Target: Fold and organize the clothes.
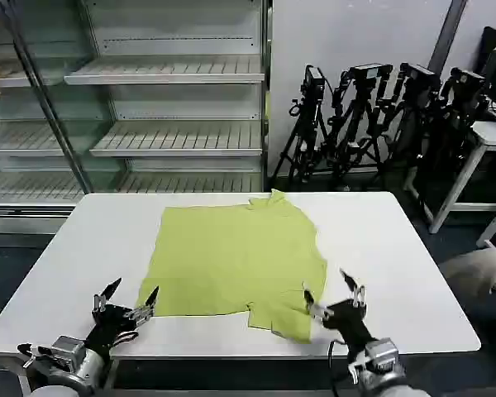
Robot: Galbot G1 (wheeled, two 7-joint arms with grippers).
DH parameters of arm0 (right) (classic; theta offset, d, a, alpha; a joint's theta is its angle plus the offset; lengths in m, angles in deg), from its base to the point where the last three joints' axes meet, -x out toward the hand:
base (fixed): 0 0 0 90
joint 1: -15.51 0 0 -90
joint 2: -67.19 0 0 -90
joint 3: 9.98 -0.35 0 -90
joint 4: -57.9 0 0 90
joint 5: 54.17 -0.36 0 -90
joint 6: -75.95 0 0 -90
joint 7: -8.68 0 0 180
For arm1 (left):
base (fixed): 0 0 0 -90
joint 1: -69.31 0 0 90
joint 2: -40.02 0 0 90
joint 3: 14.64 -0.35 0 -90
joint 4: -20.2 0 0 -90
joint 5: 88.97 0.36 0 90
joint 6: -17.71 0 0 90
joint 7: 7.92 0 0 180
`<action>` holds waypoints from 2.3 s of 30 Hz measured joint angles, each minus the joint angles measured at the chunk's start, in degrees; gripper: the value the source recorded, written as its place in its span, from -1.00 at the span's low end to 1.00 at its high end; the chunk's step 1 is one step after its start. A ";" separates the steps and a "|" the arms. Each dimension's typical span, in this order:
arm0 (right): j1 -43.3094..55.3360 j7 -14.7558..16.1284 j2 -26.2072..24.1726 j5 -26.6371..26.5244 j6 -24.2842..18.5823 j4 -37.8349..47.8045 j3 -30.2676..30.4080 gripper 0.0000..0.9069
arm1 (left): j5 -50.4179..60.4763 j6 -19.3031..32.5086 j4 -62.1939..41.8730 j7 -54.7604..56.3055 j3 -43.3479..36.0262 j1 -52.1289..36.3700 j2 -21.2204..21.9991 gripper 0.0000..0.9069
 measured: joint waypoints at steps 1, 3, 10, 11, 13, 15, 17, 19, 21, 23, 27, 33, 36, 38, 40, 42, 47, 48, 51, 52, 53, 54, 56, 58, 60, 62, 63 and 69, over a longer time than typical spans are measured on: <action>-0.42 -0.23 -0.04 -0.21 0.33 -0.08 0.19 1.00 | -0.35 -0.61 0.00 0.06 0.19 0.13 -0.10 1.00; -1.10 -0.74 -0.10 -0.66 1.11 -0.11 0.67 1.00 | -0.98 -1.75 -0.13 0.22 0.40 0.28 -0.25 1.00; -2.11 -2.26 -0.23 -2.32 3.25 -0.21 1.60 1.00 | -2.48 -4.31 -1.65 0.92 0.98 -0.22 -0.26 1.00; -2.11 -2.46 -0.20 -2.46 3.53 -0.22 1.75 1.00 | -2.79 -4.58 -2.01 1.00 1.06 -0.35 -0.26 1.00; -2.11 -2.81 -0.24 -2.65 4.12 -0.22 2.03 1.00 | -3.33 -5.02 -2.68 1.08 1.19 -0.62 -0.25 1.00; -2.01 -3.01 -0.36 -2.88 4.52 -0.20 2.28 1.00 | -3.80 -5.44 -3.25 1.05 1.23 -0.87 -0.13 1.00; -1.83 -3.01 -0.42 -3.14 4.86 -0.22 2.63 1.00 | -4.06 -5.78 -3.68 1.02 1.23 -1.05 0.10 1.00; -1.59 -3.00 -0.34 -3.44 5.22 -0.28 3.00 1.00 | -4.23 -6.02 -3.96 0.98 1.21 -1.09 0.27 1.00; -1.42 -3.00 -0.24 -3.56 5.37 -0.28 3.26 1.00 | -4.40 -6.24 -4.20 0.94 1.19 -1.09 0.35 1.00; -1.06 -3.05 -0.03 -3.61 5.52 -0.15 3.67 1.00 | -4.62 -6.41 -4.46 0.86 1.21 -1.12 0.37 1.00; -0.54 -3.45 0.38 -4.08 6.12 0.51 4.45 -0.20 | -5.00 -6.60 -4.84 0.91 1.25 -1.19 0.35 0.02; -0.03 -3.66 0.47 -5.09 7.26 1.19 5.01 -1.00 | -5.83 -6.77 -4.85 0.82 1.26 -1.13 0.24 -0.96; 0.11 -3.67 0.59 -5.67 7.64 1.37 5.14 -1.00 | -5.98 -6.79 -4.84 0.67 1.06 -1.03 0.16 -0.96; 0.21 -3.67 0.70 -5.98 7.83 1.45 5.30 -1.00 | -6.10 -6.81 -4.84 0.61 0.92 -0.98 0.13 -0.96; 0.37 -3.65 0.87 -6.17 7.98 1.62 5.46 -1.00 | -6.17 -6.82 -4.88 0.49 0.81 -0.99 0.12 -0.96; 0.49 -3.62 0.98 -6.26 8.11 1.74 5.59 -1.00 | -6.24 -6.83 -4.89 0.40 0.64 -1.02 0.14 -0.96; 0.78 -3.57 1.11 -6.48 8.42 2.08 6.03 -1.00 | -6.37 -6.95 -4.83 0.13 0.38 -1.06 0.19 -0.96; 0.82 -3.56 1.08 -6.51 8.45 2.13 6.08 -1.00 | -6.44 -6.96 -4.83 0.10 0.31 -1.06 0.19 -0.96; 0.93 -3.54 1.07 -6.54 8.51 2.14 6.10 -1.00 | -6.51 -6.99 -4.86 -0.04 0.10 -1.07 0.19 -0.96; 1.00 -3.49 1.05 -6.52 8.48 2.09 6.02 -1.00 | -6.52 -7.01 -4.82 -0.10 0.05 -1.05 0.20 -0.96; 1.09 -3.39 1.03 -6.48 8.38 2.00 6.02 -1.00 | -6.54 -7.04 -4.77 -0.17 0.02 -1.03 0.22 -0.96; 1.19 -3.29 1.02 -6.38 8.28 1.92 6.09 -1.00 | -6.54 -7.06 -4.73 -0.23 0.01 -1.02 0.22 -0.96; 1.42 -3.16 0.93 -6.14 8.25 1.65 5.93 -1.00 | -6.59 -7.11 -4.57 -0.16 0.00 -1.13 0.21 -0.96; 1.70 -3.16 0.77 -6.07 8.31 1.27 5.69 -1.00 | -6.72 -7.29 -4.31 0.03 0.01 -1.34 0.16 -0.96; 2.06 -3.10 0.62 -6.06 8.35 0.69 5.49 -1.00 | -6.81 -7.48 -3.97 0.15 -0.06 -1.53 0.03 -0.96; 2.52 -3.04 0.56 -6.12 8.45 0.34 5.21 -1.00 | -6.98 -7.57 -3.65 0.12 -0.18 -1.87 -0.25 -0.96; 2.81 -3.02 0.56 -6.19 8.53 0.26 5.05 -1.00 | -7.16 -7.57 -3.52 0.11 -0.16 -2.12 -0.44 -0.96; 5.83 -2.67 0.89 -7.50 9.02 0.48 4.17 -1.00 | -9.35 -7.40 -3.77 0.54 -0.03 -4.28 -1.95 -0.98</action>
